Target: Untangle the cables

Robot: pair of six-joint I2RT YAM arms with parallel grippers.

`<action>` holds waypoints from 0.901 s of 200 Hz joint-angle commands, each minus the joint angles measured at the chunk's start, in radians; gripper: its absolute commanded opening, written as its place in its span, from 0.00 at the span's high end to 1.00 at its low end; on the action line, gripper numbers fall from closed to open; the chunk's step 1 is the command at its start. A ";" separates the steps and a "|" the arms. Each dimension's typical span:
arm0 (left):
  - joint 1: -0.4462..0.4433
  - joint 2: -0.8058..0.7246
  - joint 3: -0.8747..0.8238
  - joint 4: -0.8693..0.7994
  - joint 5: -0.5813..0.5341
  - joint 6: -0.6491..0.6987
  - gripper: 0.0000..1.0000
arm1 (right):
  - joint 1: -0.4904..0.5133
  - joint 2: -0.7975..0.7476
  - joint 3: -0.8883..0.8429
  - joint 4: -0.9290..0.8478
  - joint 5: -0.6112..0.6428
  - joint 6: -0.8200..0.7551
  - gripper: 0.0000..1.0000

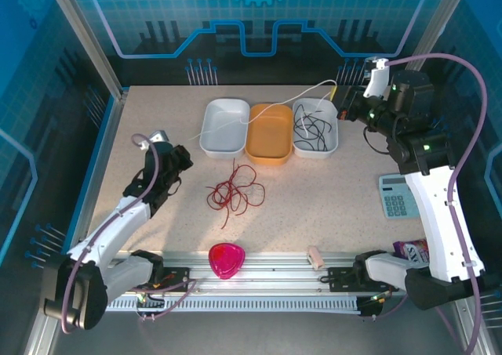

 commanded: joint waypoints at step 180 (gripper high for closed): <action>-0.155 0.005 0.168 0.011 0.129 0.068 1.00 | 0.225 0.506 0.164 -0.067 0.240 -0.110 1.00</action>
